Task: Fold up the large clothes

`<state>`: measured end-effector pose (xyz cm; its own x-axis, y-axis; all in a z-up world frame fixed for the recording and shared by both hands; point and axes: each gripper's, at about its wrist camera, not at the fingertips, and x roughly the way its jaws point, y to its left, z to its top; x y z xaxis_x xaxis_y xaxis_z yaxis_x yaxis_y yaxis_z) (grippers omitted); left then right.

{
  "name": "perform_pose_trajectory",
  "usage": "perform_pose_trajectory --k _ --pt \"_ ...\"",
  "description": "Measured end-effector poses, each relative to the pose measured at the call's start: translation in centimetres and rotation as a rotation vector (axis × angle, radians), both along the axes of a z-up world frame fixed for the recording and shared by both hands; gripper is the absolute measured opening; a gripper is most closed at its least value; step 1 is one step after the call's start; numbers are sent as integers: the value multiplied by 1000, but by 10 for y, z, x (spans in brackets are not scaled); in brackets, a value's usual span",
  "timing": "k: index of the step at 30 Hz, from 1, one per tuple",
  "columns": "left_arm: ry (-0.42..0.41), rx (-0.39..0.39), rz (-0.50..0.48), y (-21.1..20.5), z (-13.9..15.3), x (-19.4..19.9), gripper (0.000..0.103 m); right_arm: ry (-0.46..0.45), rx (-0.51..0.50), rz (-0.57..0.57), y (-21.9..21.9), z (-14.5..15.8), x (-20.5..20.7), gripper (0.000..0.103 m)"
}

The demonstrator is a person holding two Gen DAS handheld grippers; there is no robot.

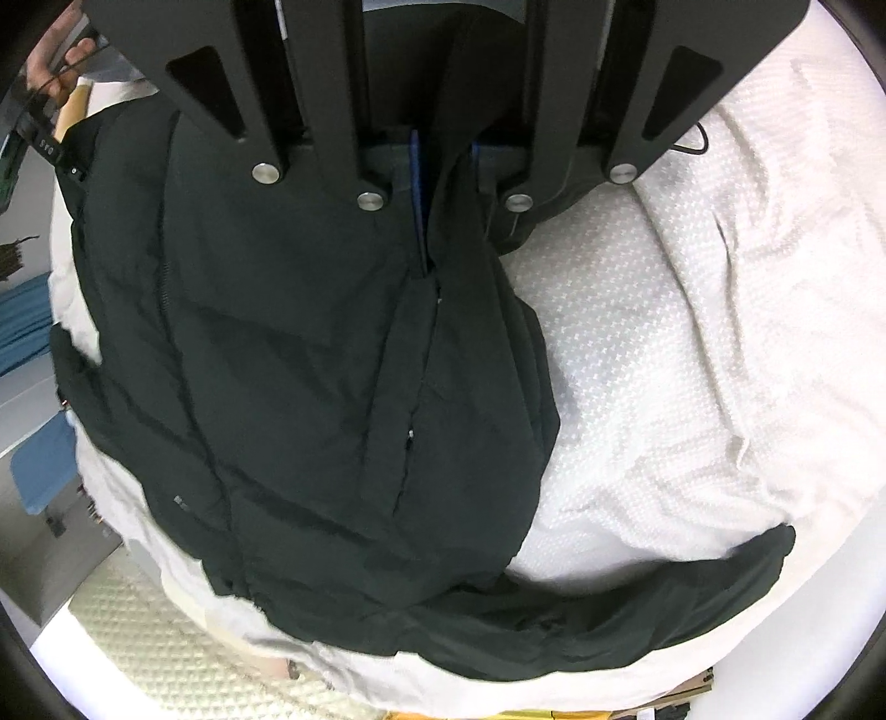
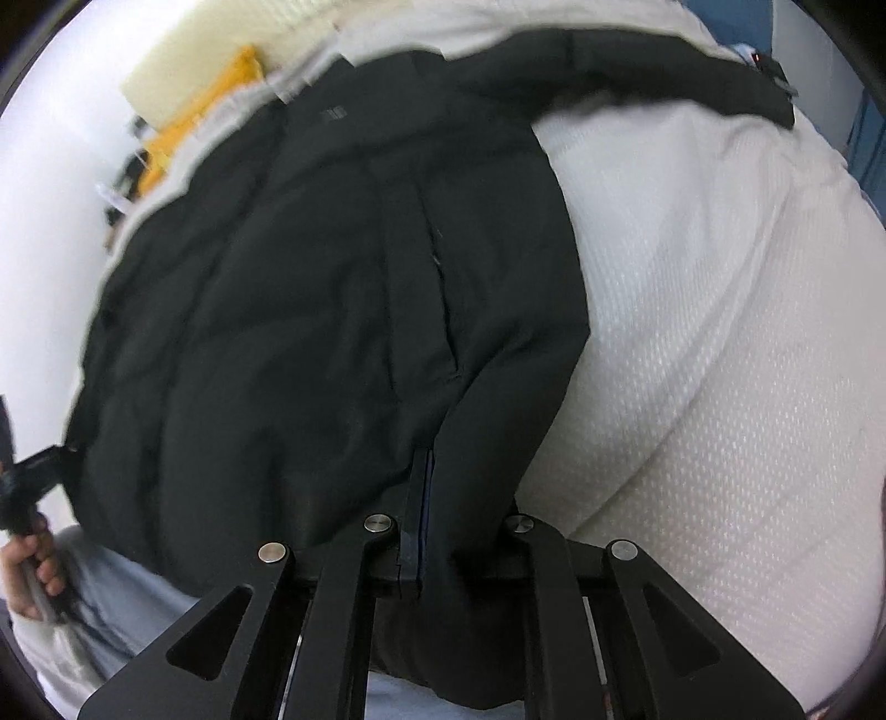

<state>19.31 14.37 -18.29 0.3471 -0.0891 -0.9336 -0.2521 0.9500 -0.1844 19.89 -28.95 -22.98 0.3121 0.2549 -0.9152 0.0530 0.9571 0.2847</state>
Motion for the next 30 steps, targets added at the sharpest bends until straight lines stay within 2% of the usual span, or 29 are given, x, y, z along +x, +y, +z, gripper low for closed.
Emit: perform_pose_trajectory --k 4,7,8,9,10,11,12,13,14,17,20,26,30 --pt "32 11 5 1 -10 3 16 67 -54 5 6 -17 13 12" --pt "24 -1 10 1 -8 0 19 65 -25 -26 5 -20 16 14" --pt "27 0 17 2 -6 -1 25 60 -13 -44 2 -18 15 16" --pt "30 -2 24 4 -4 -1 30 53 -7 -52 0 -17 13 26" --pt "34 -8 29 4 -4 -2 50 38 -1 -62 -3 -12 11 38" --pt "38 -16 42 6 -1 -4 73 24 19 -67 -8 -9 10 45" --pt "27 -28 54 8 2 -5 80 5 44 -77 -12 -3 8 58" --pt "15 -34 60 6 5 -7 82 -13 44 -86 -16 3 7 67" --pt "8 -33 62 4 11 -8 82 -31 35 -90 -22 8 7 70" --pt "-24 -35 39 -2 29 -12 82 -101 -15 -87 -25 28 6 70" --pt "-99 0 12 -17 55 -15 82 -203 -43 -104 -29 52 1 71" --pt "-333 71 -47 -58 119 -21 82 -445 -68 -144 -38 108 -7 72" --pt "-500 128 -75 -83 150 -23 82 -618 -64 -159 -30 138 -17 74"
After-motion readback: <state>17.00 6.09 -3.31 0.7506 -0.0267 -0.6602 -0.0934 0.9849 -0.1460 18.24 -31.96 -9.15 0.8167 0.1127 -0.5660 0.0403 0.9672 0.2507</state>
